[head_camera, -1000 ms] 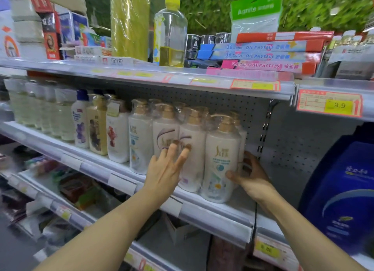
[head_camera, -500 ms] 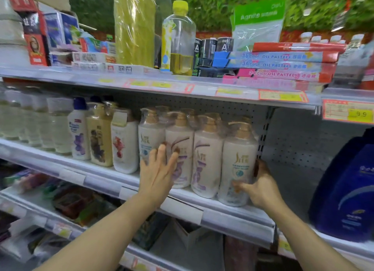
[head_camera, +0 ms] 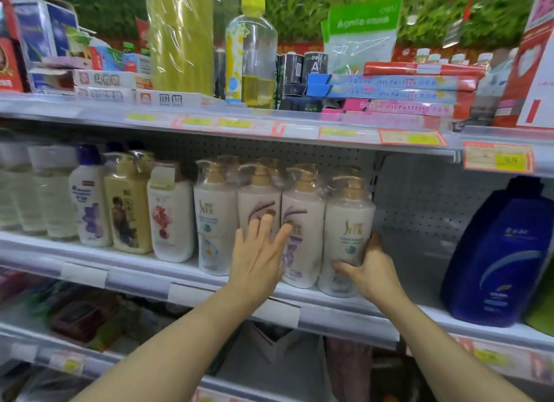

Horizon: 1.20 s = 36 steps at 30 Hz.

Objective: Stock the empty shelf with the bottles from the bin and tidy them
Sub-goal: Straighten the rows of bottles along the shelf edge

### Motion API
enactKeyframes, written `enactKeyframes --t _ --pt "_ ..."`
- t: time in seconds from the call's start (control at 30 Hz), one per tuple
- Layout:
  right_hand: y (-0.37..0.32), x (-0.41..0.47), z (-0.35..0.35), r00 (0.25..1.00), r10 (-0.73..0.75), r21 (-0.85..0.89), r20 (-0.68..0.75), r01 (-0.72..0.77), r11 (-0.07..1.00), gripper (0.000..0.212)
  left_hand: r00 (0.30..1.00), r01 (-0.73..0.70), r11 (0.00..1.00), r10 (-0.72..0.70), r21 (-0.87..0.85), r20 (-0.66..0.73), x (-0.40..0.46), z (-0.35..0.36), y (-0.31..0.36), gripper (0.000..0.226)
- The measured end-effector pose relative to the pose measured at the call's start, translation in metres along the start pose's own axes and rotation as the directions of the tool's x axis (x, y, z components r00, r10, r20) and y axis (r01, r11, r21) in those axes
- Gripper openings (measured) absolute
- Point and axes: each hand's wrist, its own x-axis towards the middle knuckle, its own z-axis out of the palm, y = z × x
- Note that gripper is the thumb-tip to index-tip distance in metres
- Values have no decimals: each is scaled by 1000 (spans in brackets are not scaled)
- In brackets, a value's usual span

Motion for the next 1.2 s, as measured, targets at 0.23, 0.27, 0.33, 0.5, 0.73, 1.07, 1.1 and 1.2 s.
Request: enactKeyframes --t 0.23,0.27,0.33,0.5,0.73,1.07,1.1,1.2 --pt "2 -7 -6 998 11 -75 60 -6 997 67 999 -21 998 19 -54 -43 -13 8 -6 93" --pt "3 -10 -8 997 11 -122 80 -1 993 71 999 -26 998 24 -62 -42 -14 7 -5 94" --pt "6 -18 -12 995 18 -237 99 6 971 78 998 -51 995 48 -84 -39 -16 7 1 96" --pt "17 -42 -30 994 -50 -493 97 91 865 81 988 -156 975 155 -158 -17 -17 3 32 99" --pt "51 -66 -81 999 -43 -574 -3 33 818 79 959 -278 914 281 -295 -32 -8 -20 108 90" --pt "106 -65 -164 965 11 -303 -261 -93 948 86 967 -52 830 180 -555 179 12 -24 214 85" --pt "110 -60 -169 967 43 -250 -251 -108 962 87 964 5 818 149 -575 221 16 -22 223 85" --pt "123 -44 -177 979 136 -113 -154 -155 981 85 947 125 802 79 -585 310 31 -18 244 84"
